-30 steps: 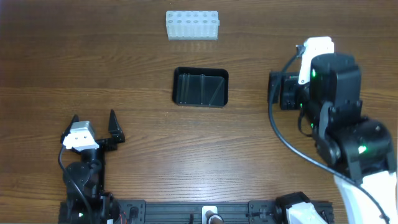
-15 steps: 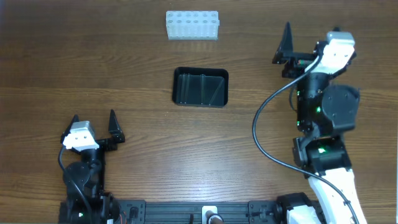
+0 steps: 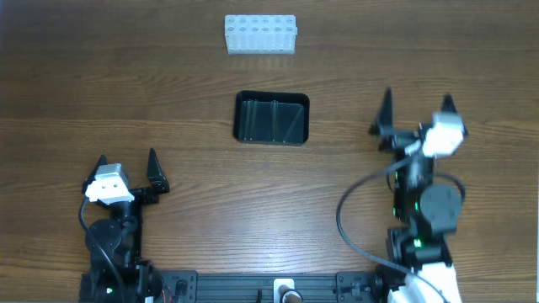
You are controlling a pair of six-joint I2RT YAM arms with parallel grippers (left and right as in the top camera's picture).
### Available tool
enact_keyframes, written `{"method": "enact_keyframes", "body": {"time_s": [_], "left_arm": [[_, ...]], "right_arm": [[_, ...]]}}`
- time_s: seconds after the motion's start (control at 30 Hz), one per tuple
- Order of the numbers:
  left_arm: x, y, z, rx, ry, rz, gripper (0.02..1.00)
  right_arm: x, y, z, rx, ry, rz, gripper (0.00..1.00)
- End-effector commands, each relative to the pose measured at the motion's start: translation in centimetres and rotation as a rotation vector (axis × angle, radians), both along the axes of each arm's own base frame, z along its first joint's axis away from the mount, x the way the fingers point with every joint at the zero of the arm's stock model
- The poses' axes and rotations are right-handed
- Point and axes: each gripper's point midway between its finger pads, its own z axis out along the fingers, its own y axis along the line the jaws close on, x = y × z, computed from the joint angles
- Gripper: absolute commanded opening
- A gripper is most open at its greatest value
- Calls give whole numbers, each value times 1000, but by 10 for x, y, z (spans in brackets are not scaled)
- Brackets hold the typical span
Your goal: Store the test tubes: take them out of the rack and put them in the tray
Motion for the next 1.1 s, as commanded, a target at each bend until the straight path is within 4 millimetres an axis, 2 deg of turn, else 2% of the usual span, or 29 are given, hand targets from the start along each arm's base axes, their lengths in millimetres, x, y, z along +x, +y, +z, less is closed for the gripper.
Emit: {"method": "enact_keyframes", "body": {"time_s": [0.03, 0.13, 0.23, 0.53, 0.77, 1.1], "left_arm": [[0, -1, -1, 17, 0, -8, 998], [0, -1, -1, 17, 0, -8, 998], [0, -1, -1, 17, 0, -8, 998], [0, -1, -1, 17, 0, -8, 998], [0, -1, -1, 17, 0, -8, 998], [0, -1, -1, 17, 0, -8, 998]], "right_arm": [[-20, -18, -30, 1, 3, -63, 991], [-31, -23, -47, 1, -4, -82, 989], [-40, -24, -56, 2, -26, -82, 991], [-52, -24, -104, -6, 161, -82, 991], [-52, -22, -137, -13, 295, -75, 993], [-51, -13, -136, -18, 290, -36, 991]]}}
